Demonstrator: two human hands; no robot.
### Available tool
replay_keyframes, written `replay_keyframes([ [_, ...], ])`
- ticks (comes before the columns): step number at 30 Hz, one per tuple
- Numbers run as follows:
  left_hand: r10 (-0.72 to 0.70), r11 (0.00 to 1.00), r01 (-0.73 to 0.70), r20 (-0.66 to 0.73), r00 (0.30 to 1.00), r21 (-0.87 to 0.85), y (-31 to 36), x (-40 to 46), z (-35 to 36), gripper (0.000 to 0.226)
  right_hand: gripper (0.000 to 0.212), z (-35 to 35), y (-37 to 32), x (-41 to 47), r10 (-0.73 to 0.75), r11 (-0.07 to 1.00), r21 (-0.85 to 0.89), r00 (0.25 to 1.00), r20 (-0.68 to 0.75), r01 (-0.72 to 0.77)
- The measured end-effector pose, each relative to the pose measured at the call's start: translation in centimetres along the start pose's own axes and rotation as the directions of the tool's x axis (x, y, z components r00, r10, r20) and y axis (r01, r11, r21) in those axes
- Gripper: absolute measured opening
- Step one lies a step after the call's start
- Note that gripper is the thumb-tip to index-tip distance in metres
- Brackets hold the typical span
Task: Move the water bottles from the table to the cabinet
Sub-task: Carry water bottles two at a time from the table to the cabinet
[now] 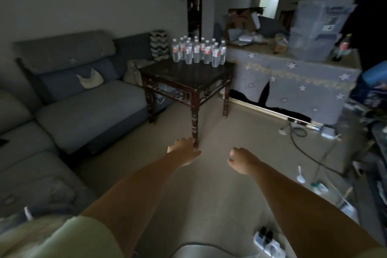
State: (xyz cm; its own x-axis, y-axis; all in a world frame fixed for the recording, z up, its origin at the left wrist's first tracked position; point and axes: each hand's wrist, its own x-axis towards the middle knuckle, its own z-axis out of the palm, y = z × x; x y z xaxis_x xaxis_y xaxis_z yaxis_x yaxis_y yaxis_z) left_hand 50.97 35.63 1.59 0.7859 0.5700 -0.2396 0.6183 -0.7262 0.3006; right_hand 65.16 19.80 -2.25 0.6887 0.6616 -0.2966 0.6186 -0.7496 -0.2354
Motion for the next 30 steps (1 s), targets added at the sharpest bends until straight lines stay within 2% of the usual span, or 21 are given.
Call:
replay_keyframes([
  [8,-0.033,0.999,0.032,-0.024,0.999,-0.023,-3.1,5.6,-1.8,0.053,0.042,-0.2,-4.1,7.0,-0.068,0.997,-0.023,0.997,0.022,0.068],
  [15,-0.003,1.000,0.003,-0.018,1.000,-0.028,-8.3,14.4,-5.5,0.056,0.043,-2.2,-8.0,15.8,-0.026,0.998,-0.054,0.999,0.037,0.028],
  [20,0.010,0.999,-0.011,-0.045,0.999,-0.035,-13.3,22.0,-10.0,0.063,0.044,-4.3,-13.4,22.9,-0.015,0.998,-0.069,1.000,0.026,0.016],
  [26,-0.112,0.991,0.108,-0.056,0.992,-0.073,-18.5,26.5,-11.7,0.062,0.036,-4.2,-20.9,29.8,-0.170,0.975,-0.136,0.984,0.048,0.176],
  [30,-0.183,0.980,0.177,-0.075,0.980,-0.087,-19.3,29.4,-12.5,0.059,0.040,-5.2,-23.5,34.6,-0.279,0.950,-0.140,0.960,0.021,0.279],
])
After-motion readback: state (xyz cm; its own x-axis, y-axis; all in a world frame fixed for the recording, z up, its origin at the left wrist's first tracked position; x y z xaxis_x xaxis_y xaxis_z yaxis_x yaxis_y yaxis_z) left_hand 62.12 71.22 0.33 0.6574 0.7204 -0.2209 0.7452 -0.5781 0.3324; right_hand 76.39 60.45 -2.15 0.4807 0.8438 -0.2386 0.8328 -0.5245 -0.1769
